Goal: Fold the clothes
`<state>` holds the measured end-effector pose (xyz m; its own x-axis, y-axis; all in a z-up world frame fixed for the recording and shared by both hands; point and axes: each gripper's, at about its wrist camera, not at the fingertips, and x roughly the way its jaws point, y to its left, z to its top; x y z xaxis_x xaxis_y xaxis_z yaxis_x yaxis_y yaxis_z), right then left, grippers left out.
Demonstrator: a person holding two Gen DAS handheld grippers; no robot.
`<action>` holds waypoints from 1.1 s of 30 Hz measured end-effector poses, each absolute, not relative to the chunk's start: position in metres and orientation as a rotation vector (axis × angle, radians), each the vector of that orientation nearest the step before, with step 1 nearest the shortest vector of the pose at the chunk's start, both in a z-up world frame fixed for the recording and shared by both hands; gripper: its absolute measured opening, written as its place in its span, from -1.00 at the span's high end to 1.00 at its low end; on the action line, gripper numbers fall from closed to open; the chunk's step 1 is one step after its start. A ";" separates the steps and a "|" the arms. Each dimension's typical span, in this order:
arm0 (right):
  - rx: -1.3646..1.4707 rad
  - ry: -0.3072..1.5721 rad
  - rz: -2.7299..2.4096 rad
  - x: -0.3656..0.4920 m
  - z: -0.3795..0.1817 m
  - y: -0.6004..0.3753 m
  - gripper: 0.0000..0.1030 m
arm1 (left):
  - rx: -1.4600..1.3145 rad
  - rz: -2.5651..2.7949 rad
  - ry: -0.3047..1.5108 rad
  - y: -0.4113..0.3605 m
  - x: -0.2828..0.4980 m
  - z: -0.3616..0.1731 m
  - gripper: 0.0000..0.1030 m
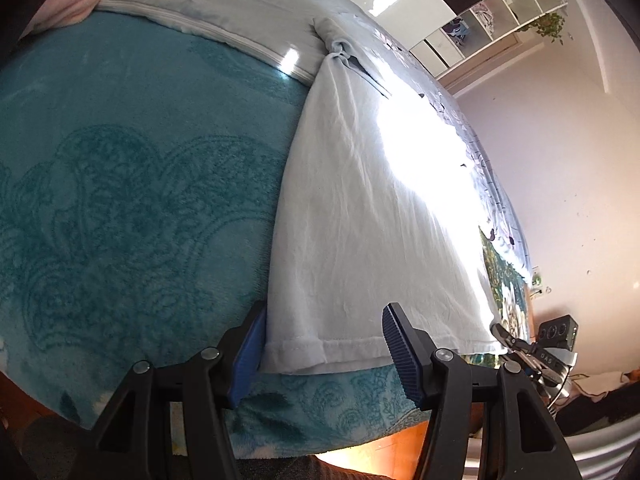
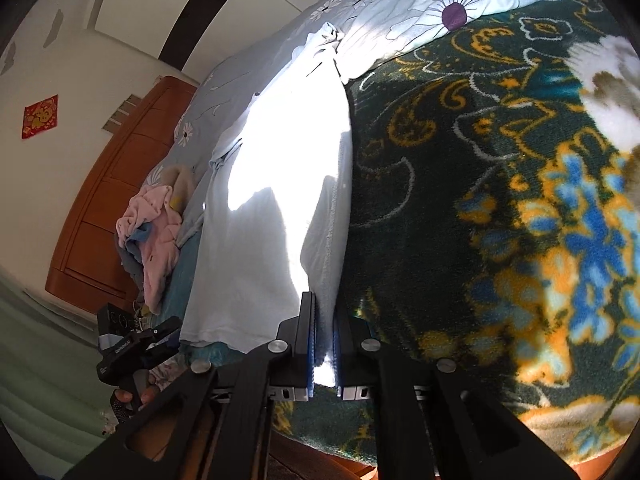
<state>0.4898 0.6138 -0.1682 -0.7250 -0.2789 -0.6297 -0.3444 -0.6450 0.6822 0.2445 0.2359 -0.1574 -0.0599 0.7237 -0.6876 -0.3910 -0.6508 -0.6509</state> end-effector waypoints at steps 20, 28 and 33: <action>-1.146 1.298 2.537 0.505 -0.175 0.621 0.91 | -1.396 1.912 -0.443 0.206 0.245 -0.153 0.93; -1.198 1.234 2.544 0.505 -0.179 0.611 0.92 | -1.417 1.959 -0.354 0.209 0.243 -0.162 0.93; -1.170 1.252 2.568 0.508 -0.183 0.612 0.92 | -1.416 1.949 -0.359 0.209 0.243 -0.167 0.86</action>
